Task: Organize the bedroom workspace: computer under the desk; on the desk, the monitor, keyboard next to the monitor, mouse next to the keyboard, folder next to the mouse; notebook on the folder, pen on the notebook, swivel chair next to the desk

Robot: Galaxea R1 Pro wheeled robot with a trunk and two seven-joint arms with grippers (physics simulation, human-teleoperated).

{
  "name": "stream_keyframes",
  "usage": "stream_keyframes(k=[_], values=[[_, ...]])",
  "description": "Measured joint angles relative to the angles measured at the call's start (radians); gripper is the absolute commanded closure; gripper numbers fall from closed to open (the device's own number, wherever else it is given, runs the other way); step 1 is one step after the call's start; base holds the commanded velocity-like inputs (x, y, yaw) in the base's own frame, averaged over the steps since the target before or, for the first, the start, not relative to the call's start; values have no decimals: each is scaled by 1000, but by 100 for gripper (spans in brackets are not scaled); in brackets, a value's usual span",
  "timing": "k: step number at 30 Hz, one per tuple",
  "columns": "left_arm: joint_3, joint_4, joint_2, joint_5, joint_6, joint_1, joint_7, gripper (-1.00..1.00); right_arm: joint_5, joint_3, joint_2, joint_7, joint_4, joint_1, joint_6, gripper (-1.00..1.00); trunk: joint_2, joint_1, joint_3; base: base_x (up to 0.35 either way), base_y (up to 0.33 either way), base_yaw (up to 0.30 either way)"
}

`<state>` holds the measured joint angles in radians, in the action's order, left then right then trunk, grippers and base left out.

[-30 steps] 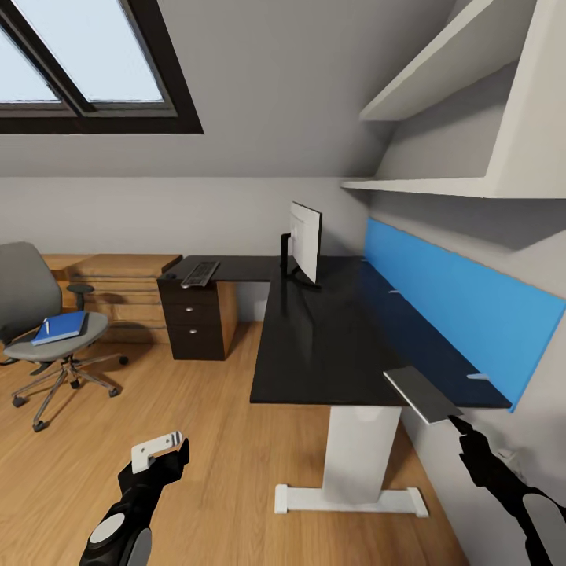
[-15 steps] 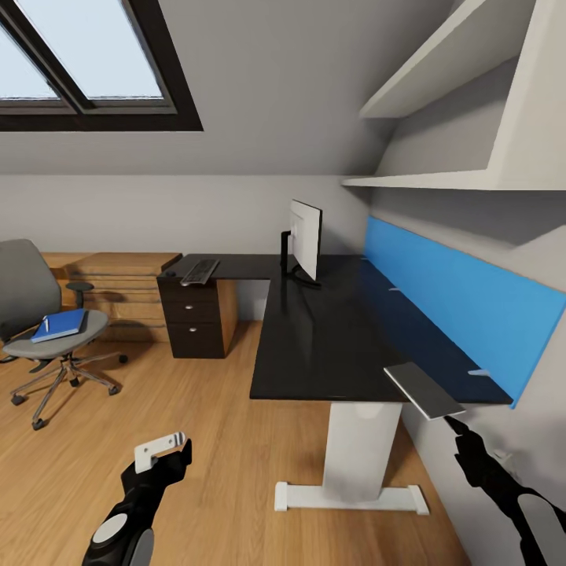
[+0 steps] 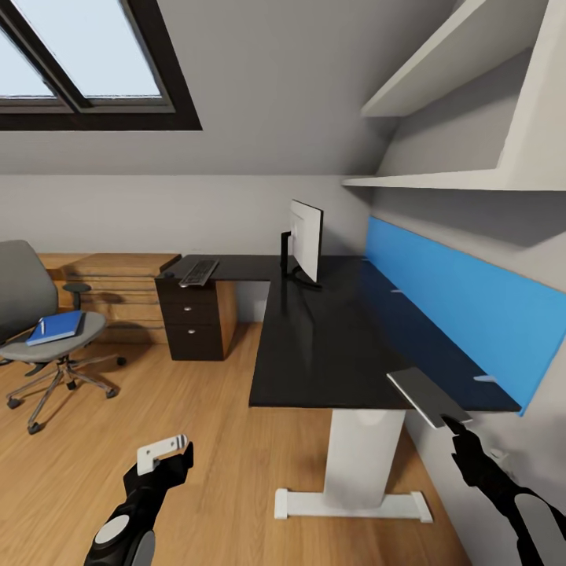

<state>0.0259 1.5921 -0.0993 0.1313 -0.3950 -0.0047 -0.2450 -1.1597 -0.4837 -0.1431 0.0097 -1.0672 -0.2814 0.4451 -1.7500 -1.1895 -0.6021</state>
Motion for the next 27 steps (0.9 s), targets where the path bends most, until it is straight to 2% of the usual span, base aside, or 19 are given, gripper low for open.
stream_keyframes(k=[16, 24, 25, 27], values=[[-2, -7, 0, -1, 0, 0, 0, -100, 2, 1, 0, 0, -2, 0, 0, -100, 0, 0, 0, 137, 0, 0], [-2, -7, 0, -1, -1, 0, 0, -100, 2, 1, 0, 0, -2, 0, 0, -100, 0, 0, 0, 46, 0, 0], [-2, -7, 0, -1, -1, 0, 0, -100, 2, 1, 0, 0, -2, 0, 0, 100, 0, 0, 0, 13, 0, 0], [-2, -7, 0, -1, -1, 0, 0, -100, 1, 2, 0, -1, -2, 0, 2, 100, 0, 0, 0, 7, 0, 0]])
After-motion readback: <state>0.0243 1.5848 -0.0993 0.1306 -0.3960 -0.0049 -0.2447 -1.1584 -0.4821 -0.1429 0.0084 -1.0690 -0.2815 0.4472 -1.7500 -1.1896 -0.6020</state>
